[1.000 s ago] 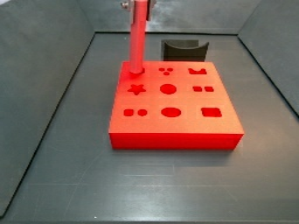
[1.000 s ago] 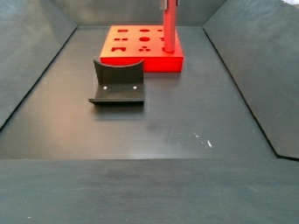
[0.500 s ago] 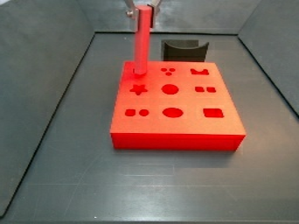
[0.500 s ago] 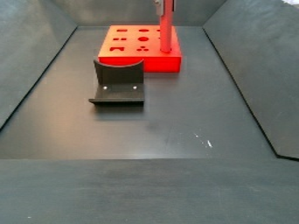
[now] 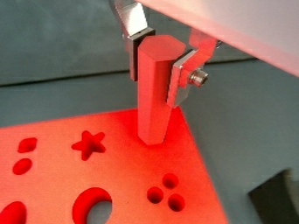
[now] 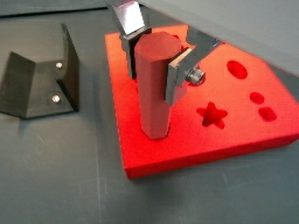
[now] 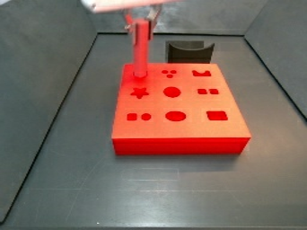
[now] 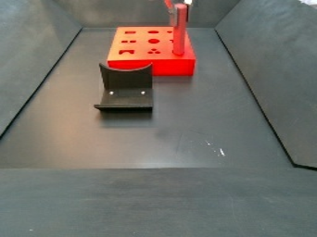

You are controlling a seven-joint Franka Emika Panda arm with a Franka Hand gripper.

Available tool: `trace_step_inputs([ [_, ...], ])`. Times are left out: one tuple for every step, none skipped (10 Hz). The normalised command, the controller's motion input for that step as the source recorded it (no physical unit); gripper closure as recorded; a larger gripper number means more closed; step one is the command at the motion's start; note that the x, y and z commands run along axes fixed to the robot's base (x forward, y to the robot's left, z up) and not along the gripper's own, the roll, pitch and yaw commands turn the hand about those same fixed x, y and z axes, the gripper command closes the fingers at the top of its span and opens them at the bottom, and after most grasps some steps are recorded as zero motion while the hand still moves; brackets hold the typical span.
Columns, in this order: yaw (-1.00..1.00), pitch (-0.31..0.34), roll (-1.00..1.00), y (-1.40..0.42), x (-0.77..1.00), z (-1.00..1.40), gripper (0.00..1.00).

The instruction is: Insert the hexagon object.

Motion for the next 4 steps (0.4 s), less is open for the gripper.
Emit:
trace_step_inputs([
  [0.00, -0.304, 0.09, -0.06, -0.25, -0.60, 1.00],
  [0.06, -0.271, 0.15, -0.15, -0.22, -0.47, 1.00],
  [0.05, -0.183, 0.16, -0.13, -0.14, -0.34, 1.00],
  [0.00, 0.000, 0.00, 0.00, 0.00, 0.00, 1.00],
])
